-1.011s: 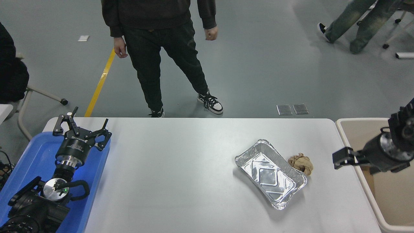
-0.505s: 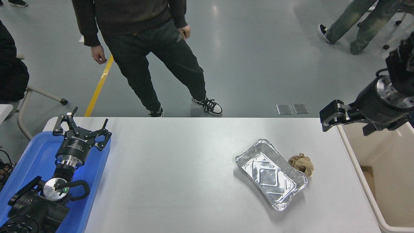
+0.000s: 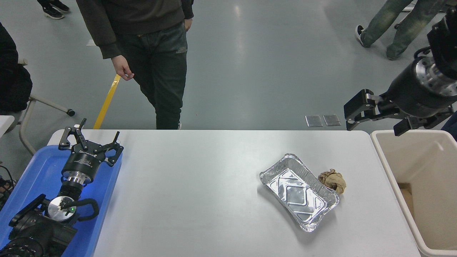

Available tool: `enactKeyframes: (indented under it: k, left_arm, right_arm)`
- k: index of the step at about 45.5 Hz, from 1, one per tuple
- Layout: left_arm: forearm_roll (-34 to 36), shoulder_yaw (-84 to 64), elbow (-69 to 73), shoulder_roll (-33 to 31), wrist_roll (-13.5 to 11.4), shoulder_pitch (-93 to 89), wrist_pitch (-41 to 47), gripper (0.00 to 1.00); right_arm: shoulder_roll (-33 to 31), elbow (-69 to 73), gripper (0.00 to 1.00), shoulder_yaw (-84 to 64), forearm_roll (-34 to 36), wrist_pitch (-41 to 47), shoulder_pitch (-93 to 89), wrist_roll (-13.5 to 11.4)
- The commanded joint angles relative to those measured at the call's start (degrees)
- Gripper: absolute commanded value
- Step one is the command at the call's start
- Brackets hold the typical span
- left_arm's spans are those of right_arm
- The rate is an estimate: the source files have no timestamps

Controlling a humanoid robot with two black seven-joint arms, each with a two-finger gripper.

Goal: Pick up foil plate and place in dustbin

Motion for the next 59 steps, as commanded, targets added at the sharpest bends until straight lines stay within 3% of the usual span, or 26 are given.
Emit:
enactKeyframes:
  k: [1,7,14,24,46,59]
  left_arm:
    - [0.0,0.0,0.0,0.0,0.0,0.0,0.0,0.99]
    - [0.0,0.0,0.0,0.0,0.0,-0.1,0.0,0.99]
    - [0.0,0.0,0.0,0.0,0.0,-0.1,0.0,0.99]
    - [0.0,0.0,0.0,0.0,0.0,-0.1,0.0,0.99]
    - [-0.1,-0.1,0.0,0.0,-0.1,0.0,0.0,0.99]
    - [0.0,0.0,0.0,0.0,-0.1,0.0,0.0,0.99]
  right_arm:
    - [3.6,0.0,1.0,0.5,10.5,-10.4,-9.8,-0.3]
    - [6.1,0.2,1.0,1.3,13.5,-18.7,-19.5,-0.6]
    - [7.7,0.0,1.0,4.7,14.4,-28.4,-31.5,-2.6]
    - [9.9,-2.7,1.0,9.6,14.2,-35.8,-44.6,-3.4]
    - [11.8,-13.4,0.97,15.4,11.0,-41.5,-56.4,-4.3]
    - [12.7,-17.3,0.85,16.7,11.1,-42.9,-58.9,-5.2]
